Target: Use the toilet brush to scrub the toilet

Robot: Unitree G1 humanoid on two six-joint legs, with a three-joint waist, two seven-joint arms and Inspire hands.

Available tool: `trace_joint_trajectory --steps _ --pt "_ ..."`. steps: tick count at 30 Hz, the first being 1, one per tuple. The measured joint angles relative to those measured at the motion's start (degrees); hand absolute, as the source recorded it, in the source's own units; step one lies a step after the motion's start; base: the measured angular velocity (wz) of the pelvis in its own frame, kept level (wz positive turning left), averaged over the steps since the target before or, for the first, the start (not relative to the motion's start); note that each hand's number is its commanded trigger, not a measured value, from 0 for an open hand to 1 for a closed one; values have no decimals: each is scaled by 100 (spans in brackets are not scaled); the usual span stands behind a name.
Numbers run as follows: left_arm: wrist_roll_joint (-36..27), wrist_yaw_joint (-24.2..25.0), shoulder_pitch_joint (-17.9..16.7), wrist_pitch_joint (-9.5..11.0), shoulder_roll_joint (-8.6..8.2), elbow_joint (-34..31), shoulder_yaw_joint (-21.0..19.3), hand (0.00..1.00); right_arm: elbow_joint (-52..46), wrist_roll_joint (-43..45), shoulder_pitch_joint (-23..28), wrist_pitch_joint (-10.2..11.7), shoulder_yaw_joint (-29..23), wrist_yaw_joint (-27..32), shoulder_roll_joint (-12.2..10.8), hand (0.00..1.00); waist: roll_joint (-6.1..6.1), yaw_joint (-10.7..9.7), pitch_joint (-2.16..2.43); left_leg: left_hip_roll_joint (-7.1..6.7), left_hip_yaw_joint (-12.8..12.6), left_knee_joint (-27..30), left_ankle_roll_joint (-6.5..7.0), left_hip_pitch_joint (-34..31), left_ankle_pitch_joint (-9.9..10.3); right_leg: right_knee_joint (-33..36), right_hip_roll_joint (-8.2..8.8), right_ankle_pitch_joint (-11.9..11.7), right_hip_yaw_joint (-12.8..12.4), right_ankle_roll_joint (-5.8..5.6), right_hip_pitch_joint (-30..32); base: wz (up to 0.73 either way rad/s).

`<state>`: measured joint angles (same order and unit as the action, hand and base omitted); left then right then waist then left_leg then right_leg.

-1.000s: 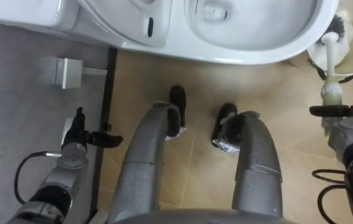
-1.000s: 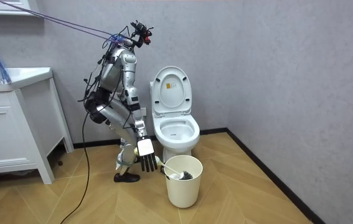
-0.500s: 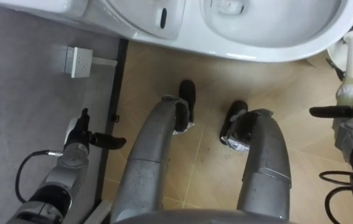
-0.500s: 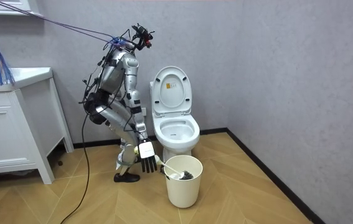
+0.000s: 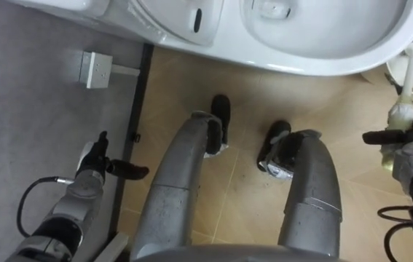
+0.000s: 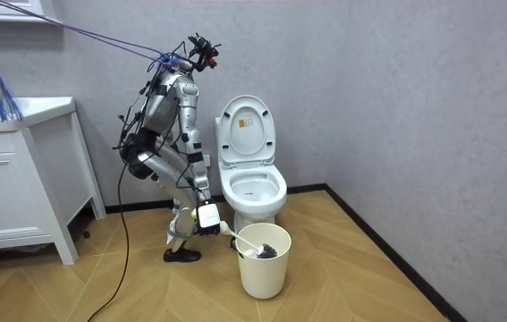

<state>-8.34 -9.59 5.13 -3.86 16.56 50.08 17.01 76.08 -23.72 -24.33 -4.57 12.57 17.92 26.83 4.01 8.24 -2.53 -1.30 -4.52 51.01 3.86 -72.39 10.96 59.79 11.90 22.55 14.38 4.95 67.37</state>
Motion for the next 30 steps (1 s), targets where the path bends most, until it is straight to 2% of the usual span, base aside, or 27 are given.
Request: trace_joint_trajectory --steps 5,9,14,17,20,21,22,26,28,30 --pt "-22 16 -6 -37 11 -8 5 0 -1 -170 57 -28 92 -1 23 100 6 33 4 32 18 29 1 23 11 -4 -13 1 18 -2 -43 0" --pt "-118 7 -112 -114 14 -114 0 0 57 -399 169 -48 149 -31 7 100 12 64 7 47 -4 -63 -1 320 17 -107 -23 6 0 -19 -323 -1" --pt "-123 24 -195 -108 11 -110 -15 0 75 -800 341 -50 125 -36 -65 100 5 72 10 56 -7 -270 -20 755 13 -351 -77 -25 24 -41 -770 -3" --pt "-222 21 -363 -109 11 -116 -36 0 64 -1210 461 -48 51 -38 -190 100 3 8 21 56 -5 -513 -46 1152 -3 -640 -110 -95 74 -40 -1170 -6" --pt "-337 22 -566 -108 4 -109 -118 0 69 -1340 657 -45 -51 -54 -339 100 -32 -25 61 69 -3 -869 -43 1629 -62 -1045 -214 -198 72 -81 -1644 -7" --pt "-336 21 -634 -108 5 -94 -170 0 72 -1377 760 -46 -52 -55 -405 100 -75 -44 98 55 -7 -1053 -49 1858 -103 -1217 -235 -229 71 -102 -1851 0" --pt "-337 20 -712 -102 7 -101 -264 0 76 -1412 868 -48 -54 -61 -465 100 -94 -71 110 58 -3 -1177 -55 2081 -118 -1375 -271 -260 80 -124 -2085 0" --pt "-354 26 -859 7 11 111 -605 0 79 -1427 1156 -45 -303 -147 -521 100 -132 -156 127 58 20 -1520 -65 2774 -114 -1814 -313 -292 164 -166 -2838 2" --pt "-401 25 -940 51 18 291 -835 0 82 -1435 1299 -34 -482 -186 -560 100 -242 -196 135 58 -2 -1772 -74 3222 -117 -2025 -325 -298 146 -199 -3257 0" --pt "-391 26 -1098 65 1 282 -984 0 77 -1498 1462 -19 -640 -197 -634 100 -290 -222 157 58 9 -1936 -89 3575 -107 -2265 -386 -314 158 -236 -3642 0"
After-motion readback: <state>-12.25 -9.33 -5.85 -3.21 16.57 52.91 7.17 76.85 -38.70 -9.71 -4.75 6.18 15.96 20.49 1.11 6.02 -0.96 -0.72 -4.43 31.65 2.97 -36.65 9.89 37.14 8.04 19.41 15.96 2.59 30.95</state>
